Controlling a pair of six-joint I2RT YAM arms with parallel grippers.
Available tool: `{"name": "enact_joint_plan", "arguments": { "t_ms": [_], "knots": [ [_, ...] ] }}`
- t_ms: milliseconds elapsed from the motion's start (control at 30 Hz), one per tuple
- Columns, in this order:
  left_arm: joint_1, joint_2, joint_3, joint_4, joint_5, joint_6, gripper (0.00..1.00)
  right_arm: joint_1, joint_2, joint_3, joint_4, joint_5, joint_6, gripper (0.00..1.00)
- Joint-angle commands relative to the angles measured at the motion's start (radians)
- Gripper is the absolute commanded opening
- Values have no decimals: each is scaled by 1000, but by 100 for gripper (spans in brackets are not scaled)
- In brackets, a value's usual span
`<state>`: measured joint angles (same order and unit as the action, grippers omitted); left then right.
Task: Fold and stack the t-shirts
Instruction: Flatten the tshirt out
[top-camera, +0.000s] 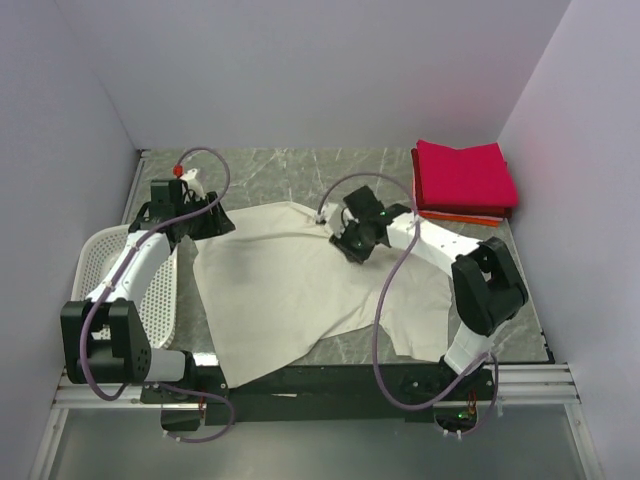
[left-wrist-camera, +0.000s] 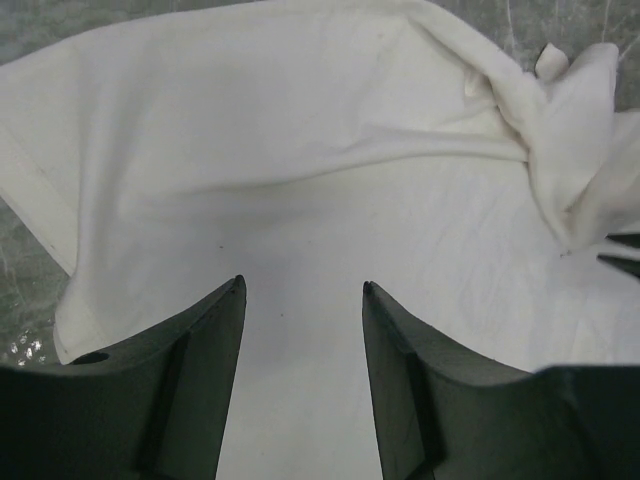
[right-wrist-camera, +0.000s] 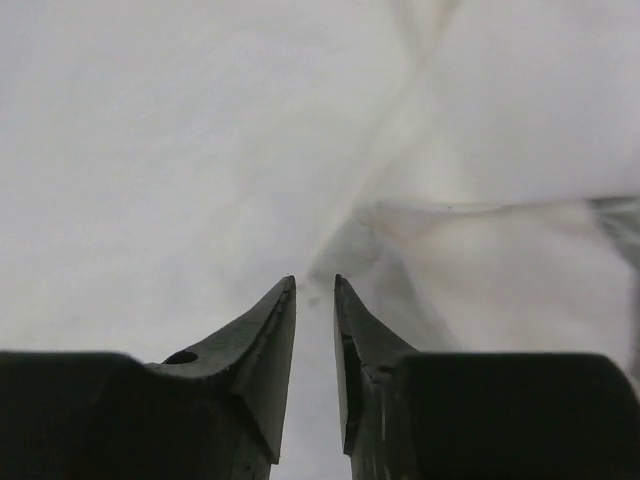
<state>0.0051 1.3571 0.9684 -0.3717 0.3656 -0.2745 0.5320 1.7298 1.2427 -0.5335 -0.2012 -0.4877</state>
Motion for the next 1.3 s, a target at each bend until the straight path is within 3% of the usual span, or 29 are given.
{"name": "enact_joint_plan", "arguments": {
  "t_ms": [0,100,333,500,767,1267],
  "knots": [
    [-1,-50,-11,19,16,20,56,17,-102,-66,-49,-17,-75,40],
    [-1,-58,-16,20,19,20,56,-51,-166,-20,-68,-29,-36,51],
    [1,-64,-17,19,30,20,56,-253,-30,217,-140,-263,218,51],
    [-1,-67,-20,27,39,17,56,-257,103,259,-112,-278,328,49],
    [-1,-62,-20,25,52,17,56,-239,272,373,-177,-299,357,47],
    [-1,-73,-22,27,50,17,56,-199,194,368,-168,-214,357,47]
  ]
}}
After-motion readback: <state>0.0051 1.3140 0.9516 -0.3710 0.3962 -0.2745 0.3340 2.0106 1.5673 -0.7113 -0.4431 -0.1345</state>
